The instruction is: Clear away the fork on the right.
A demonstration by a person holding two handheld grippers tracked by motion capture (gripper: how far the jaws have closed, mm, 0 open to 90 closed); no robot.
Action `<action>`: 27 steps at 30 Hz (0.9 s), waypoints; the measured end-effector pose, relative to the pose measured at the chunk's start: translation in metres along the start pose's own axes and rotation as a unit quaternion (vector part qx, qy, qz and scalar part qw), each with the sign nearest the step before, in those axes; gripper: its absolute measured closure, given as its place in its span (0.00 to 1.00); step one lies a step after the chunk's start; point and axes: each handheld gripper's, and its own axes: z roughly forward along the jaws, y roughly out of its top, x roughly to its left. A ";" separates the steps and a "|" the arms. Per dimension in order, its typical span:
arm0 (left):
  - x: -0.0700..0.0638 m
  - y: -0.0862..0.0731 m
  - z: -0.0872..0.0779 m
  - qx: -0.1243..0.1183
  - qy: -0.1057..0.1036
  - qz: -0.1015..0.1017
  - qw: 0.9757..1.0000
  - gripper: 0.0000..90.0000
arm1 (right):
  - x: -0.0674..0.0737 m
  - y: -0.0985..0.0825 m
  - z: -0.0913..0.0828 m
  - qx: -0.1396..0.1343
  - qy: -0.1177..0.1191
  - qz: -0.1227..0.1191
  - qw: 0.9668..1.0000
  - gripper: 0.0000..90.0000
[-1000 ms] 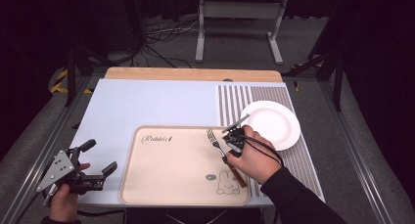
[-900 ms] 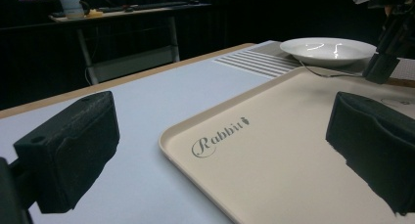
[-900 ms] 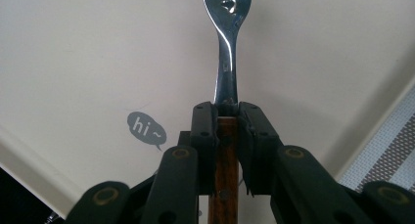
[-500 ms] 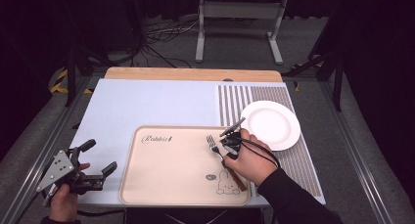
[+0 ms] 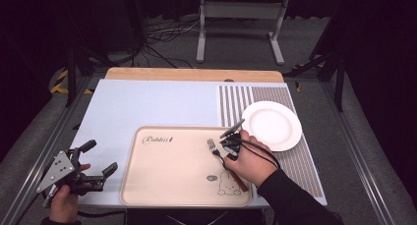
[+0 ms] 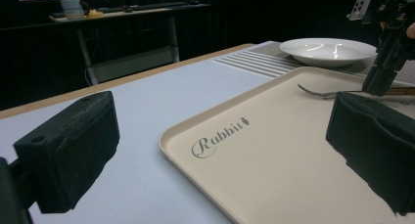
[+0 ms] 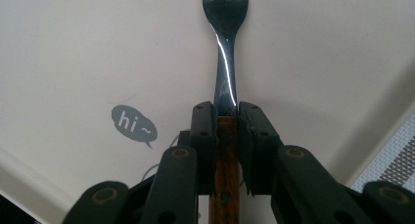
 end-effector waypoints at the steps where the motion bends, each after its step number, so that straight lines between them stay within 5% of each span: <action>1: 0.000 0.000 0.000 0.000 0.000 0.000 1.000 0.00 | 0.000 0.000 0.000 0.000 0.000 0.000 1.000 0.87; 10: 0.000 0.000 0.000 0.000 -0.001 -0.001 1.000 0.00 | 0.000 0.000 0.000 0.000 0.002 -0.007 1.000 0.83; 20: 0.000 0.000 0.000 0.001 -0.001 -0.001 1.000 0.00 | 0.000 0.000 -0.006 -0.031 0.023 -0.037 0.999 0.67; 23: 0.000 0.000 0.000 0.003 -0.003 0.000 1.000 0.00 | 0.002 0.001 -0.006 -0.055 0.026 -0.062 0.996 0.57; 27: 0.000 0.000 0.000 0.002 -0.003 0.000 1.000 0.00 | 0.006 0.005 -0.003 -0.131 0.009 -0.138 0.982 0.41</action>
